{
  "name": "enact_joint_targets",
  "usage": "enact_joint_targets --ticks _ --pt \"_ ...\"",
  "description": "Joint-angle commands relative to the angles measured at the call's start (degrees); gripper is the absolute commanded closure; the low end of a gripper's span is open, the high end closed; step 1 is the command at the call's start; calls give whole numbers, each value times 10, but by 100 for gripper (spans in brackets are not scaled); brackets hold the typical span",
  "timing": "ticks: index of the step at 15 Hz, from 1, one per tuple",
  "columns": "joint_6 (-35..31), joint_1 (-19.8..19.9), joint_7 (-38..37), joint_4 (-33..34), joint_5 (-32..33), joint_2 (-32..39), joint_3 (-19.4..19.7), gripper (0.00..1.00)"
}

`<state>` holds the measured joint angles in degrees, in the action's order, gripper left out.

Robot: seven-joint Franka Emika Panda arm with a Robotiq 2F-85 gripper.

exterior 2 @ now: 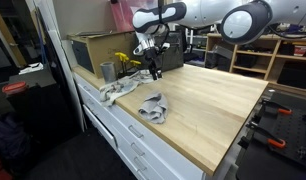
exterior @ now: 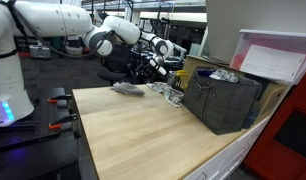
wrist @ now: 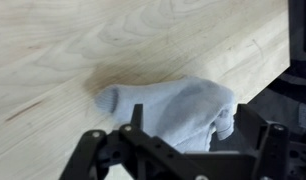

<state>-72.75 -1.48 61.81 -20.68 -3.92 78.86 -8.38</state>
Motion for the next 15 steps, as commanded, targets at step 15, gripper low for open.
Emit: enact_joint_targets --ticks 15 --pt "-128 -5 -23 -9 -3 57 0 0"
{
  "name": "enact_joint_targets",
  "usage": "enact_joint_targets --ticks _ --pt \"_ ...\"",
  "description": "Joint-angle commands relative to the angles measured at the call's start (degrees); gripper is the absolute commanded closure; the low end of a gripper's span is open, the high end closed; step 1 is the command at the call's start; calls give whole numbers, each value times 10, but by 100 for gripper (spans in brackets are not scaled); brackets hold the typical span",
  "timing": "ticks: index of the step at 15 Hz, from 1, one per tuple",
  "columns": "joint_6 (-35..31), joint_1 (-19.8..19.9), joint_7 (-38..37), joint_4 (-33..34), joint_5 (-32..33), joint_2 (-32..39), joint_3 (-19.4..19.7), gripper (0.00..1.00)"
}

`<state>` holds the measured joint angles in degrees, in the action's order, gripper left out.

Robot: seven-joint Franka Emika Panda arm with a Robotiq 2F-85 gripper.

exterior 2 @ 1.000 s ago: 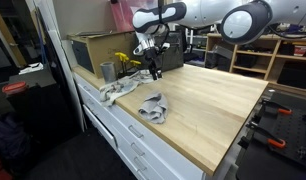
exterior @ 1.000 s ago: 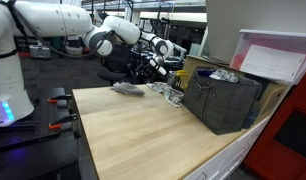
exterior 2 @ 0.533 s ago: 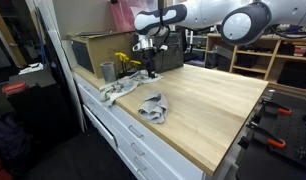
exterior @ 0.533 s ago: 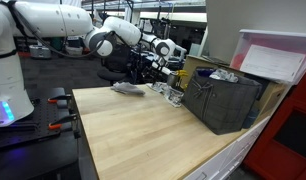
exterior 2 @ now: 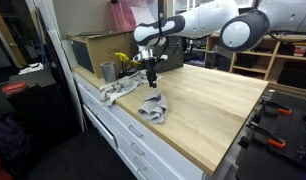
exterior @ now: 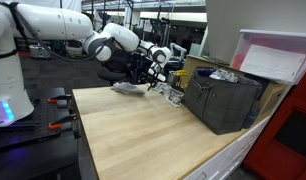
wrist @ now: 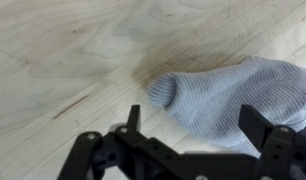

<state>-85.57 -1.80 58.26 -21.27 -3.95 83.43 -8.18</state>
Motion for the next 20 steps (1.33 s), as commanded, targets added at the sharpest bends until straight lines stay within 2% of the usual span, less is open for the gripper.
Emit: enact_joint_targets --ticks 1,2,3,4,13,15,20 --pt "-3 -2 13 -20 -3 6 -1 0" --pt "-6 -4 14 -22 -4 12 0 0" --pt "-9 -5 16 -27 -3 15 1 25" --pt "-9 -6 16 -31 -3 17 2 26" --pt "-4 -7 -9 -32 0 19 7 94" --pt "-13 -1 -48 -29 -2 16 12 100" --pt "-36 20 -167 -22 3 15 32 97"
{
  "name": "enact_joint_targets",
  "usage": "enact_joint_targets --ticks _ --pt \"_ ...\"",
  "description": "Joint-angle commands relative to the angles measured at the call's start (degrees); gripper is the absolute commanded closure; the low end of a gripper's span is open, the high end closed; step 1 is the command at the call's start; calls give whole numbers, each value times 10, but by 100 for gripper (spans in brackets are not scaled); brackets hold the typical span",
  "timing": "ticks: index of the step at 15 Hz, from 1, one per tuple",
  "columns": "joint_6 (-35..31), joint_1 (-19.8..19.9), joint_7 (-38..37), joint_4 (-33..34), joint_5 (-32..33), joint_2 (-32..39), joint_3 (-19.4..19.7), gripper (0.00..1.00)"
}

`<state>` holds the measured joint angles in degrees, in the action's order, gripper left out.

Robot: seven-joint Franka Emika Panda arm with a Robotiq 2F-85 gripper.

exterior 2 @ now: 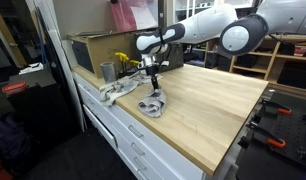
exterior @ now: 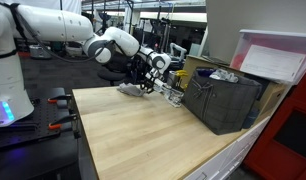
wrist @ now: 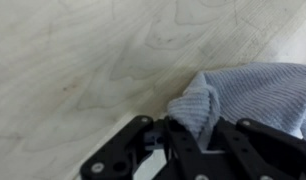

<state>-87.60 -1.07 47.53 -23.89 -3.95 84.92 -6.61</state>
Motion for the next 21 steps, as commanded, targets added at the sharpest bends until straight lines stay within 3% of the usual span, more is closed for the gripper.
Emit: enact_joint_targets --ticks 1,14,15,16,21 --pt "-16 19 -82 4 4 0 20 97" --pt "11 78 -346 24 57 -2 94 97" --pt "14 82 -356 28 58 -2 96 63" --pt "10 87 -358 30 58 -2 94 62" --pt "-13 106 -348 31 44 -18 79 26"
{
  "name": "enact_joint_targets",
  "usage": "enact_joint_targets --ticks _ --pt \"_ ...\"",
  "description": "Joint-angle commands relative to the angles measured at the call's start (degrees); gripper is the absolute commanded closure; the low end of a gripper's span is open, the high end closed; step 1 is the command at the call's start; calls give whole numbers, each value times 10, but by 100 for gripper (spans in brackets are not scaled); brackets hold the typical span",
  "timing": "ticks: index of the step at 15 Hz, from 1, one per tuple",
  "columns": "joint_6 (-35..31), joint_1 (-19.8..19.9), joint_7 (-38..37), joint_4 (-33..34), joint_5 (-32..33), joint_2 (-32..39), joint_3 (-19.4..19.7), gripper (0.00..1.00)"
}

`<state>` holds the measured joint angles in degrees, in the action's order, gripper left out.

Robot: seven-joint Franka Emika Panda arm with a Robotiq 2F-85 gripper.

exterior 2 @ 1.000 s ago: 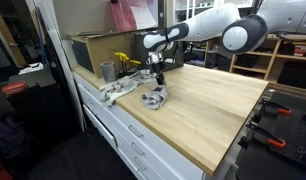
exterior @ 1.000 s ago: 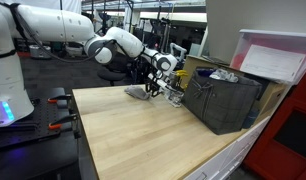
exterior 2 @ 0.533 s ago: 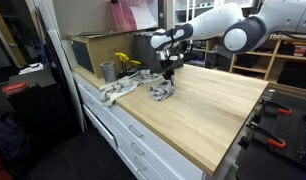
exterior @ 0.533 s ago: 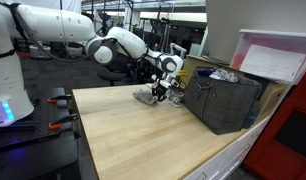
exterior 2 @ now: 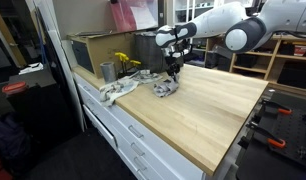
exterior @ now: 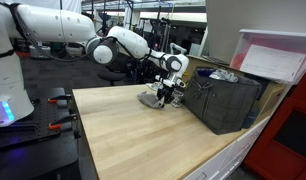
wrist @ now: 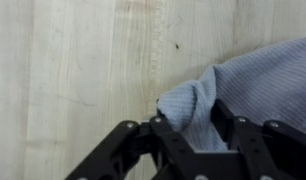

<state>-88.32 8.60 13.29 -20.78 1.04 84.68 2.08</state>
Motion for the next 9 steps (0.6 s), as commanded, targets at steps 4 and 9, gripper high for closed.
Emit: enact_joint_targets --ticks 4,9 --pt "-28 16 3 3 -13 -33 -18 1" --pt "-46 18 53 4 -41 -52 -59 0"
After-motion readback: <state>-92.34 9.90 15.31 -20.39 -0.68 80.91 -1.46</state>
